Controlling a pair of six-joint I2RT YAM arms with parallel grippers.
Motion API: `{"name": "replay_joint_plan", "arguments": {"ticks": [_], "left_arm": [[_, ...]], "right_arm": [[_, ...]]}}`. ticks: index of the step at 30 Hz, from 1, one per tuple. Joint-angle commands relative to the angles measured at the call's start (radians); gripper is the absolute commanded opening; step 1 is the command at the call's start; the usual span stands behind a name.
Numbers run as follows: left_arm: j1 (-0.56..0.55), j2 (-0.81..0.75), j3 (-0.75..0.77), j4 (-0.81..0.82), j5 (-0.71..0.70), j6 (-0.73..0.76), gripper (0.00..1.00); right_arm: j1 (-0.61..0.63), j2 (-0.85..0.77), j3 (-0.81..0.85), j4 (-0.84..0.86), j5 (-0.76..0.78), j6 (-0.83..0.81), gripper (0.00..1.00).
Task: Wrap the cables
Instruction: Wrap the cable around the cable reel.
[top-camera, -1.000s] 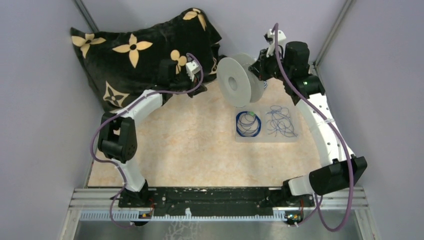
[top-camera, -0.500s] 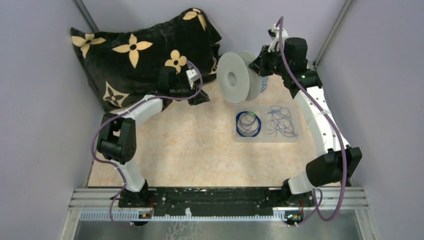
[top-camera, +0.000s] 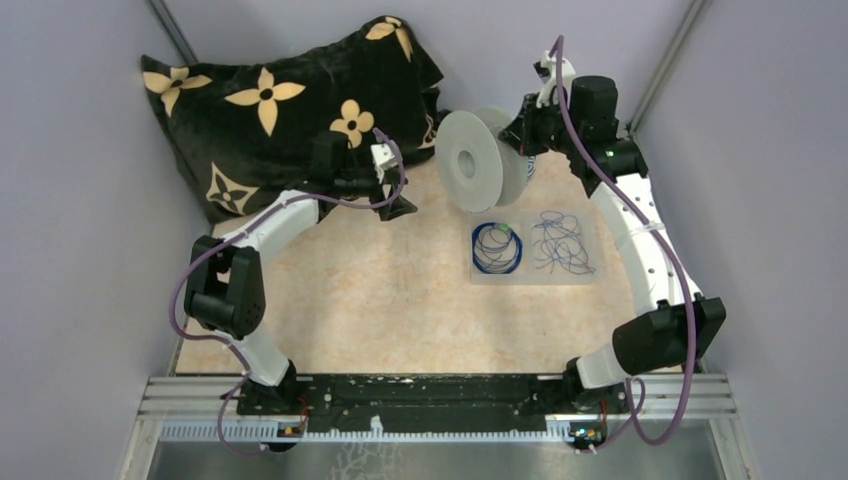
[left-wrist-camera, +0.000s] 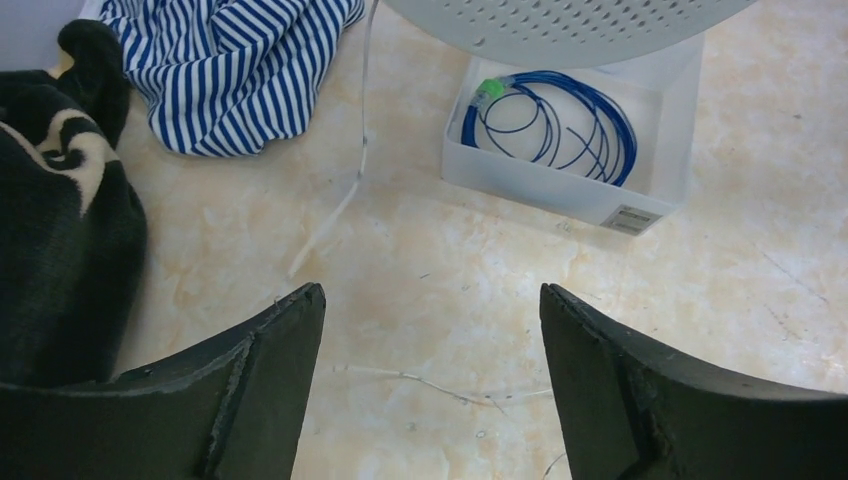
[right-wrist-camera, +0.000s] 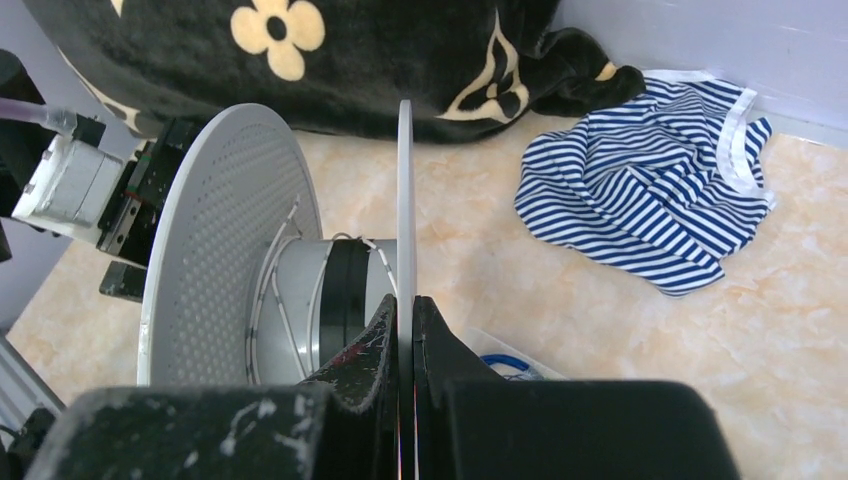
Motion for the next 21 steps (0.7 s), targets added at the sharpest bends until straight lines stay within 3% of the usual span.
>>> {"name": "replay_joint_plan", "arguments": {"ticks": [1, 7, 13, 21], "left_arm": [[0.004, -0.036, 0.005, -0.027, -0.064, 0.083, 0.86], [0.005, -0.065, -0.09, 0.111, -0.229, -0.018, 0.89], [0.004, -0.007, -0.124, 0.157, -0.303, -0.146, 0.88], [0.003, 0.093, -0.125, 0.265, -0.228, -0.289, 0.85]], "right_arm": [[-0.01, -0.094, 0.012, 0.053, -0.022, -0.038, 0.0], [-0.01, -0.124, 0.005, 0.046, 0.02, -0.063, 0.0], [-0.01, -0.127, 0.024, 0.046, 0.015, -0.051, 0.0], [-0.01, -0.13, 0.083, 0.012, 0.011, -0.039, 0.0]]}}
